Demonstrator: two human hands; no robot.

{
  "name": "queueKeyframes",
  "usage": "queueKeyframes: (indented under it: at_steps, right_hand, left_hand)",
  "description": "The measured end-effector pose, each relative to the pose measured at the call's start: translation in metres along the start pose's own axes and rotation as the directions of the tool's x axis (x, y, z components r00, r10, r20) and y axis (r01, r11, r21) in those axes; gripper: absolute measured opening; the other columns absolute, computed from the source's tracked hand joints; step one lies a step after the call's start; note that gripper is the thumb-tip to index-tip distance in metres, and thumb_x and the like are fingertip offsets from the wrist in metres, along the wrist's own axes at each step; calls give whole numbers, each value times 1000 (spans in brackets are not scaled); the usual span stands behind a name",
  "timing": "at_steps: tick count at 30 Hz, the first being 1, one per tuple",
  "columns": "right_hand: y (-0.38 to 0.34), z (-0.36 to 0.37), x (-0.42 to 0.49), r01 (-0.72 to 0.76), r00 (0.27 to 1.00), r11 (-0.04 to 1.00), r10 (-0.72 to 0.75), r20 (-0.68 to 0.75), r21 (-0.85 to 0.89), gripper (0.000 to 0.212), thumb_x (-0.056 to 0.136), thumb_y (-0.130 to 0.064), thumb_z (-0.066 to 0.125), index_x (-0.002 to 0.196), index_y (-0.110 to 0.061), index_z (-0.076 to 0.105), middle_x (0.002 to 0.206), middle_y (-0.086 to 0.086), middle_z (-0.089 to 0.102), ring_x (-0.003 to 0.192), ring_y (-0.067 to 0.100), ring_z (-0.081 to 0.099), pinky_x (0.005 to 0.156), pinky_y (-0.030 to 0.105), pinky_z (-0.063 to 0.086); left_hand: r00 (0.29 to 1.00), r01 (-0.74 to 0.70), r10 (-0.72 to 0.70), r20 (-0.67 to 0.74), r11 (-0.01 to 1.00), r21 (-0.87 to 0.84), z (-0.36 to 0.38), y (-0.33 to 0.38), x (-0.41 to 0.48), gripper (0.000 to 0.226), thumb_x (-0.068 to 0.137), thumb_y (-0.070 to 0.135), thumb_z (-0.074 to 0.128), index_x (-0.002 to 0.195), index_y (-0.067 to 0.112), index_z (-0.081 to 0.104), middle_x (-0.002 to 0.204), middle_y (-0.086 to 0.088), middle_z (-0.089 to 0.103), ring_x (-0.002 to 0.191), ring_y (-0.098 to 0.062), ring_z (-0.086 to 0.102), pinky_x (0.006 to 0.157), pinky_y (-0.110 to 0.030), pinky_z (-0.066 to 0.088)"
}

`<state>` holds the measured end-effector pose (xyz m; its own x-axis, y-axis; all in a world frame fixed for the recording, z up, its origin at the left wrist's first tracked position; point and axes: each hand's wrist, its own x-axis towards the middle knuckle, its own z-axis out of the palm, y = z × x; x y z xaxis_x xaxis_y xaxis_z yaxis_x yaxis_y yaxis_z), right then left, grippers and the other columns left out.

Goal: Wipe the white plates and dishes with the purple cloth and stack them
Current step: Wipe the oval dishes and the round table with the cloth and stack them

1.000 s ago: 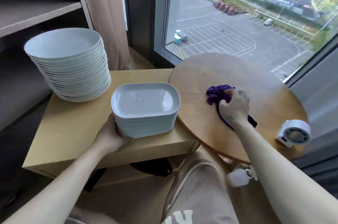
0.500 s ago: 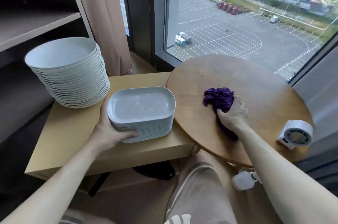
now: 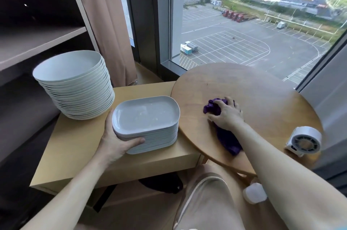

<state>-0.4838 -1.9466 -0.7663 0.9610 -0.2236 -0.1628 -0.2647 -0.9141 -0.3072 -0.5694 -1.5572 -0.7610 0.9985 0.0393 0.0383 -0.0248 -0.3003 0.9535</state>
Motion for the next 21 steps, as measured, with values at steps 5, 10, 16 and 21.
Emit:
queueKeyframes:
  at_steps: [5, 10, 16, 21]
  right_hand:
    - [-19, 26, -26, 227, 973, 971, -229, -14, -81, 50, 79, -54, 53, 128, -47, 47, 144, -2, 38, 131, 33, 32, 103, 50, 34]
    - [-18, 19, -40, 181, 984, 914, -168, -66, 364, 49, 71, -38, 57, 120, -35, 60, 121, -4, 47, 113, 21, 44, 93, 34, 40]
    - [-21, -16, -49, -79, 990, 331, 138, 35, 940, 46, 65, -12, 57, 110, -17, 69, 107, 15, 67, 88, 32, 62, 78, 37, 51]
    - [-29, -45, -67, -171, 984, -104, 27, 175, 980, 52, 82, -3, 40, 129, -5, 61, 115, 19, 64, 87, 36, 64, 81, 43, 53]
  left_hand:
    - [999, 34, -34, -9, 999, -11, 1, 1, -4, 128, 52, 34, 99, 155, 45, 25, 144, 19, 49, 133, -1, 47, 110, -32, 41]
    - [994, 98, -98, 39, 995, 15, -12, 7, -7, 134, 54, 49, 97, 160, 39, 16, 152, 19, 40, 132, 10, 43, 118, -39, 38]
    - [946, 65, -28, -323, 993, 103, -17, 25, -9, 111, 70, 72, 58, 158, 17, 20, 163, -3, 17, 152, -23, 19, 124, -51, 22]
    - [911, -158, 241, -335, 953, 257, 0, 67, -11, 57, 80, 30, 57, 133, 12, 54, 136, 0, 46, 132, -19, 43, 114, -36, 35]
